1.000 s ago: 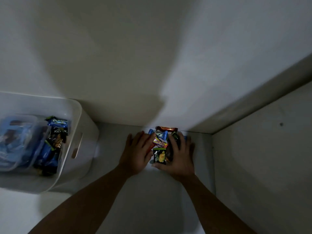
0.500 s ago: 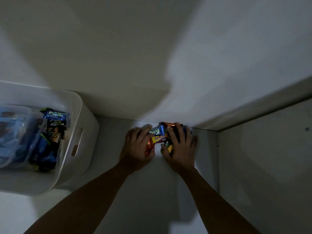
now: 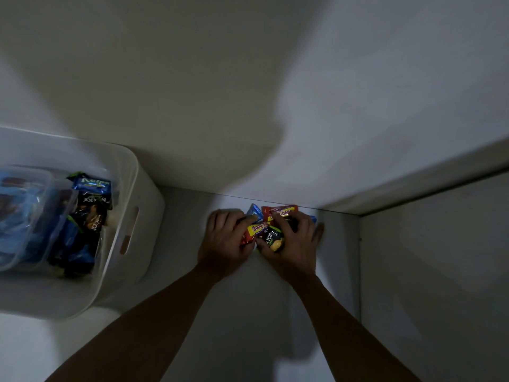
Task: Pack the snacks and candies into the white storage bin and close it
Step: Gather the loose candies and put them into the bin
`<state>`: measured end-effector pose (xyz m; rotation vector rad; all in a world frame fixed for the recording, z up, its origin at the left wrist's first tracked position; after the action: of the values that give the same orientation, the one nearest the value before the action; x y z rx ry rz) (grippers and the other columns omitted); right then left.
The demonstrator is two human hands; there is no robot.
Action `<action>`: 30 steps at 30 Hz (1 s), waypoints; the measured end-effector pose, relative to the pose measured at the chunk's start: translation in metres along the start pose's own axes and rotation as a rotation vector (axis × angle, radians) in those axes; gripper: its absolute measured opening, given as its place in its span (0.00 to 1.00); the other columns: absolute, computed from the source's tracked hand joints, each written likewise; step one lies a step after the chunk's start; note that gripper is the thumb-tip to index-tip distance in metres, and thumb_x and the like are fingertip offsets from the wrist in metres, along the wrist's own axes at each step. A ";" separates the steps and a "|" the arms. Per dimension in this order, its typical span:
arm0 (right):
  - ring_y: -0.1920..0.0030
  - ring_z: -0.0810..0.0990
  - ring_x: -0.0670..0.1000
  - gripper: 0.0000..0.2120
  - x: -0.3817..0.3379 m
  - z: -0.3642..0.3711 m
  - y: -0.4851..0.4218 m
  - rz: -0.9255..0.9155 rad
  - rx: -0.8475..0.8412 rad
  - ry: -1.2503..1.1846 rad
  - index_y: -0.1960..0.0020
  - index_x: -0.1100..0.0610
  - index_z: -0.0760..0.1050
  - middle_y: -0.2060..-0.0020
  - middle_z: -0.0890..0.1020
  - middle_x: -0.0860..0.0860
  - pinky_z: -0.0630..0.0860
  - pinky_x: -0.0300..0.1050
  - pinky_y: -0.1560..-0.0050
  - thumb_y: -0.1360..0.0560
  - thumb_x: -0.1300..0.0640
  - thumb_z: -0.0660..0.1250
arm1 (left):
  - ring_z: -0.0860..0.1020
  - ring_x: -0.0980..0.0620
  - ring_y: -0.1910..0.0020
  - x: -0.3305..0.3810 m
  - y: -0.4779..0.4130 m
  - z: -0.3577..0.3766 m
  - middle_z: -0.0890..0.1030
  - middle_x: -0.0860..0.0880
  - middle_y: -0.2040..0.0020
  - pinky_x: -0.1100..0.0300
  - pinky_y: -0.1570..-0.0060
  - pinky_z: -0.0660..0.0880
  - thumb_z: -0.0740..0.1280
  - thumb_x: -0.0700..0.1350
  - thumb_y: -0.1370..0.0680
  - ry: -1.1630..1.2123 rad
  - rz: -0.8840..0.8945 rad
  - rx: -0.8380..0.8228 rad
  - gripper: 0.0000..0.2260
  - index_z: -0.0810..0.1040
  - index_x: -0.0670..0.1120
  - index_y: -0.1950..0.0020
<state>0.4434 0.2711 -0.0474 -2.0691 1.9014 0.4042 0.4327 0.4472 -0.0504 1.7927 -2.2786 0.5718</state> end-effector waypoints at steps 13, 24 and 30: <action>0.28 0.65 0.51 0.30 -0.003 0.008 -0.002 -0.077 -0.061 0.078 0.31 0.41 0.71 0.35 0.74 0.43 0.45 0.78 0.31 0.28 0.28 0.62 | 0.72 0.44 0.35 -0.001 0.002 0.005 0.74 0.52 0.30 0.43 0.31 0.62 0.64 0.55 0.23 0.010 0.078 0.000 0.21 0.76 0.49 0.33; 0.34 0.71 0.52 0.19 0.008 0.004 -0.004 0.081 0.119 -0.011 0.42 0.46 0.79 0.40 0.76 0.44 0.61 0.62 0.33 0.31 0.42 0.70 | 0.75 0.50 0.38 -0.005 0.001 0.000 0.79 0.54 0.38 0.50 0.40 0.65 0.67 0.51 0.23 -0.005 -0.116 0.104 0.14 0.79 0.51 0.39; 0.35 0.70 0.50 0.29 0.002 0.004 -0.003 0.031 0.078 0.099 0.39 0.42 0.77 0.38 0.75 0.44 0.62 0.57 0.39 0.34 0.28 0.66 | 0.77 0.47 0.47 -0.004 0.001 0.002 0.81 0.52 0.47 0.49 0.48 0.70 0.69 0.55 0.23 0.008 -0.093 0.147 0.11 0.81 0.50 0.47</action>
<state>0.4463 0.2710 -0.0517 -2.0465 1.9750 0.2346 0.4327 0.4506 -0.0544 1.9470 -2.1858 0.7449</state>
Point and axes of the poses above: each hand's wrist, its own y-axis away from the middle knuckle, its own z-axis out of the palm, x = y × z, the point moved 4 cm from there along -y, towards the middle knuckle
